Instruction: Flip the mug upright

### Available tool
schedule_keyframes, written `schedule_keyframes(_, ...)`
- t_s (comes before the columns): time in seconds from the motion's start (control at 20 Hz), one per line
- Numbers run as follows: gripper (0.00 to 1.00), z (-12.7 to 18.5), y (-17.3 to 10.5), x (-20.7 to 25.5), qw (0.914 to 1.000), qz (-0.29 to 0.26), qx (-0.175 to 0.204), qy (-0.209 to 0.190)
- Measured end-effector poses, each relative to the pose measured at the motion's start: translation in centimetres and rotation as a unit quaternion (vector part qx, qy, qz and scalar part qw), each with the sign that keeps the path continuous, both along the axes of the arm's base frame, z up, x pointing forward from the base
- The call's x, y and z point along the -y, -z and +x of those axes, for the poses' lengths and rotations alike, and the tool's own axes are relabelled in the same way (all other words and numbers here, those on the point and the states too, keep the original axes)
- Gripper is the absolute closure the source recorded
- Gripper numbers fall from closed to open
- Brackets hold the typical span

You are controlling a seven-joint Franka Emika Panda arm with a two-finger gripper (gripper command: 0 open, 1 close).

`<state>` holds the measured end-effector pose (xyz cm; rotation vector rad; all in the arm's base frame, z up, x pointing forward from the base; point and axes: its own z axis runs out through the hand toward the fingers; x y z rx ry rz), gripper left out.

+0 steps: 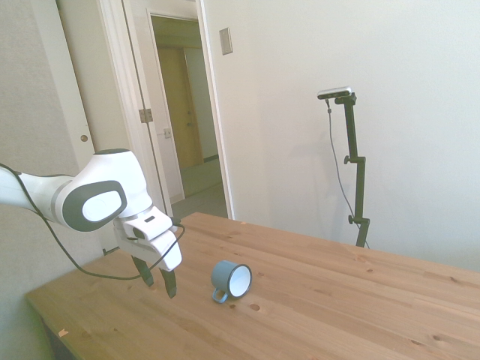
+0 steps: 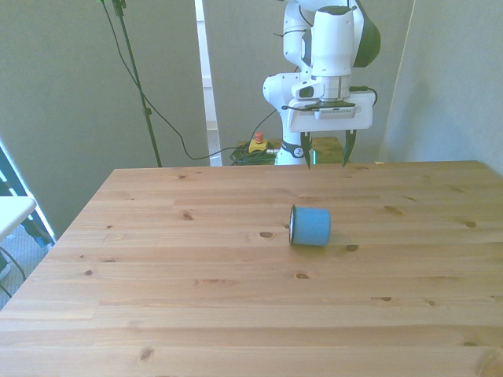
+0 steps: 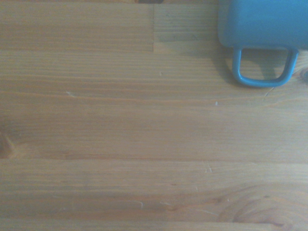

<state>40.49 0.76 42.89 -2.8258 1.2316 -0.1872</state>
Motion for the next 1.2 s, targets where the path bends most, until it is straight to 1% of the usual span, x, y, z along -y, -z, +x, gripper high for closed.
schedule_keyframes(0.15, 0.00, 0.2, -0.2, 0.6, 1.0000, 0.004, 0.002, 0.005)
schedule_keyframes(0.25, 0.00, 1.0, -1.4, 2.2, 0.9998, 0.013, 0.016, 0.007)
schedule_keyframes(0.4, 0.00, 2.8, -3.4, 6.4, 0.9987, 0.030, 0.040, 0.012)
schedule_keyframes(0.55, 0.00, 5.1, -3.9, 11.6, 0.9962, 0.062, 0.058, 0.021)
schedule_keyframes(0.75, 0.00, 8.4, -2.5, 16.9, 0.9908, 0.114, 0.072, 0.013)
schedule_keyframes(0.9, 0.00, 10.8, -1.2, 18.6, 0.9848, 0.158, 0.073, 0.002)
schedule_keyframes(1.0, 0.00, 12.1, 0.1, 19.1, 0.9786, 0.193, 0.072, -0.009)
schedule_keyframes(1.2, 0.00, 13.9, 3.7, 19.9, 0.9627, 0.262, 0.062, -0.027)
